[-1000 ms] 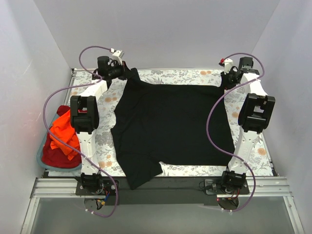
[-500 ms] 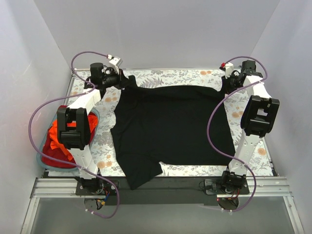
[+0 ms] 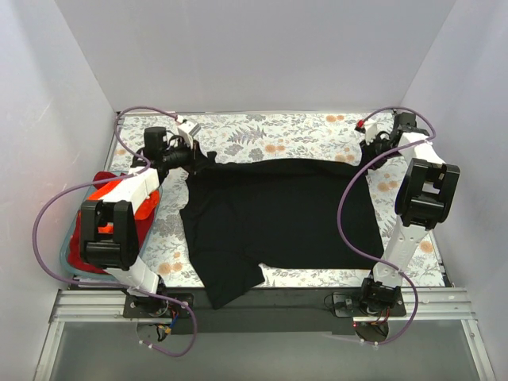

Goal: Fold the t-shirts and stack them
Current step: Fold the tshirt

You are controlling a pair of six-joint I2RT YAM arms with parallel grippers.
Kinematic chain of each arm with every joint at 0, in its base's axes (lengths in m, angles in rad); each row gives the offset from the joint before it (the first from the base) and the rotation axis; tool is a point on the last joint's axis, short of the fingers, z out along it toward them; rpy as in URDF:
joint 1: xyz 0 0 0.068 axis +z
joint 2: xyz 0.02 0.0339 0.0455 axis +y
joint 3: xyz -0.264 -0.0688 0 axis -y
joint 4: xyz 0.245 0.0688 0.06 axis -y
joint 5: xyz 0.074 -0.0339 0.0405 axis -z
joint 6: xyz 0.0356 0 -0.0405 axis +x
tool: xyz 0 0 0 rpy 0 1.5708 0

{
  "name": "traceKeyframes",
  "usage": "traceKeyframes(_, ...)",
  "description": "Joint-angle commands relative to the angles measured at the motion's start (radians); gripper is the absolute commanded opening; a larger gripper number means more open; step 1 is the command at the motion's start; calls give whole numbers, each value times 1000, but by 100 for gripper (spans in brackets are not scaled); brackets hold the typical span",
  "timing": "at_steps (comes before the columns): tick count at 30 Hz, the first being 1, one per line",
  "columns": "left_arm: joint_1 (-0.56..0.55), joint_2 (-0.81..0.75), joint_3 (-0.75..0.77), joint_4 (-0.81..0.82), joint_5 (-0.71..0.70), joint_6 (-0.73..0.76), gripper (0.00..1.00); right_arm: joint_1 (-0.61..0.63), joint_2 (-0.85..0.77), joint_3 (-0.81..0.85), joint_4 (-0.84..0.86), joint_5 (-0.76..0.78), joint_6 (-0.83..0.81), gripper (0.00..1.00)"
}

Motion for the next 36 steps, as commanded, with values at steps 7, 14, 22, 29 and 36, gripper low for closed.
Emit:
traceKeyframes(7, -89, -146, -195, -138, -36, 279, 0, -6, -19, -85, -37, 7, -90, 1)
traceKeyframes(14, -120, -108, -246, -181, -146, 427, 7, -6, -10, -137, -49, 66, -156, 1)
traceKeyframes(22, -72, -201, -287, -380, 49, 829, 20, -10, -43, -171, -63, 92, -193, 5)
traceKeyframes(29, -34, -237, -315, -624, 23, 1287, 26, -27, -59, -171, -104, 122, -234, 34)
traceKeyframes(36, -20, -57, 14, -736, 197, 904, 62, -39, -86, -73, -253, 33, -227, 54)
